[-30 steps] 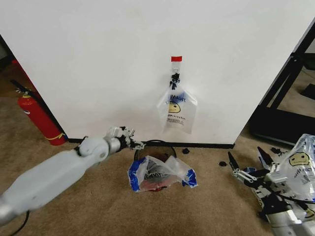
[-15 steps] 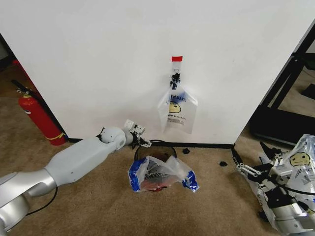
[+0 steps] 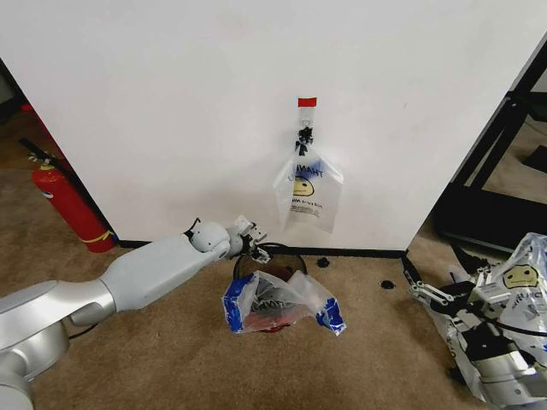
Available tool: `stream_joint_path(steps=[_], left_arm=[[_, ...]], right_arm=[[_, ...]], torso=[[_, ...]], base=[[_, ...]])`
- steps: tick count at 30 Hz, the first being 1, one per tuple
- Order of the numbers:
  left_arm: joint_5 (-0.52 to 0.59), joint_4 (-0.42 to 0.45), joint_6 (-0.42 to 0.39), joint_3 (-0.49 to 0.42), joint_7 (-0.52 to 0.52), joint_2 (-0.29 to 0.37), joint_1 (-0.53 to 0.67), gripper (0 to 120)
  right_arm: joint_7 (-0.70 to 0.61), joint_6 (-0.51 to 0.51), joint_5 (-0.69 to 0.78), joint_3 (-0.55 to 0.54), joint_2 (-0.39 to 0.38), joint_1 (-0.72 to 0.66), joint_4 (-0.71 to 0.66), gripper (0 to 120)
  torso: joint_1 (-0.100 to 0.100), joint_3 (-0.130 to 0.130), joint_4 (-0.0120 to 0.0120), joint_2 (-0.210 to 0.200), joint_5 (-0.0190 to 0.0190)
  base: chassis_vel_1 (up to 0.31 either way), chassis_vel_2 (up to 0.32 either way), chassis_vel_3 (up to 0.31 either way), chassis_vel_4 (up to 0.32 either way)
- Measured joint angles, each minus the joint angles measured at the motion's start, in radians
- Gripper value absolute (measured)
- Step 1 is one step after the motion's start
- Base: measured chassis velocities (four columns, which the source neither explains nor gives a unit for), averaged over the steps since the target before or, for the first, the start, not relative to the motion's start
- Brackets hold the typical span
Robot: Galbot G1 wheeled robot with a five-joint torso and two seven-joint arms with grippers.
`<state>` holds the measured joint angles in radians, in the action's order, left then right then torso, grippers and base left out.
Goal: Pick up the garbage bag from the wall and place it over the trash bin.
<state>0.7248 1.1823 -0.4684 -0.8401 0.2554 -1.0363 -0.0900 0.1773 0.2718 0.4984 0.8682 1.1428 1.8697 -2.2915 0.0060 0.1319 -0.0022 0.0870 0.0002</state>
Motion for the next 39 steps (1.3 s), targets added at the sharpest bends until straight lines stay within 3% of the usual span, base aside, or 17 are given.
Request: stream_joint_path(steps=[4, 7, 20, 26, 29, 39], left_arm=[[-0.034, -0.043, 0.016, -0.012, 0.002, -0.031, 0.007, 63], [-0.037, -0.072, 0.017, -0.021, 0.007, -0.052, 0.024, 50], [0.002, -0.028, 0.008, -0.031, 0.013, -0.010, 0.024, 11], [0.054, 0.043, -0.026, 0.008, -0.020, 0.053, -0.001, 8], [0.097, 0.095, -0.059, 0.071, -0.060, 0.093, -0.046, 7], [0.219, 0.190, -0.144, 0.263, -0.174, 0.137, -0.176, 4]], right_arm=[[0.003, 0.000, 0.006, 0.004, 0.001, 0.006, -0.010, 100], [0.007, 0.000, 0.012, 0.006, 0.002, 0.013, -0.016, 100], [0.008, -0.009, 0.014, -0.012, 0.002, 0.006, -0.014, 100], [0.006, -0.015, 0.009, -0.027, 0.006, -0.001, -0.009, 100], [0.003, -0.019, 0.010, -0.032, 0.007, -0.004, -0.007, 100], [-0.006, -0.028, 0.011, -0.046, 0.008, -0.006, -0.008, 100]], torso=[[0.000, 0.000, 0.0001, 0.000, -0.0003], [0.000, 0.000, -0.0004, 0.000, 0.0000], [0.000, 0.000, -0.0003, 0.000, -0.0005], [0.000, 0.000, 0.0000, 0.000, -0.0003], [0.000, 0.000, -0.0001, 0.000, -0.0002], [0.000, 0.000, 0.0000, 0.000, -0.0002]], base=[[0.000, 0.000, 0.000, 0.000], [0.000, 0.000, 0.000, 0.000], [0.000, 0.000, 0.000, 0.000], [0.000, 0.000, 0.000, 0.000], [0.000, 0.000, 0.000, 0.000], [0.000, 0.000, 0.000, 0.000]])
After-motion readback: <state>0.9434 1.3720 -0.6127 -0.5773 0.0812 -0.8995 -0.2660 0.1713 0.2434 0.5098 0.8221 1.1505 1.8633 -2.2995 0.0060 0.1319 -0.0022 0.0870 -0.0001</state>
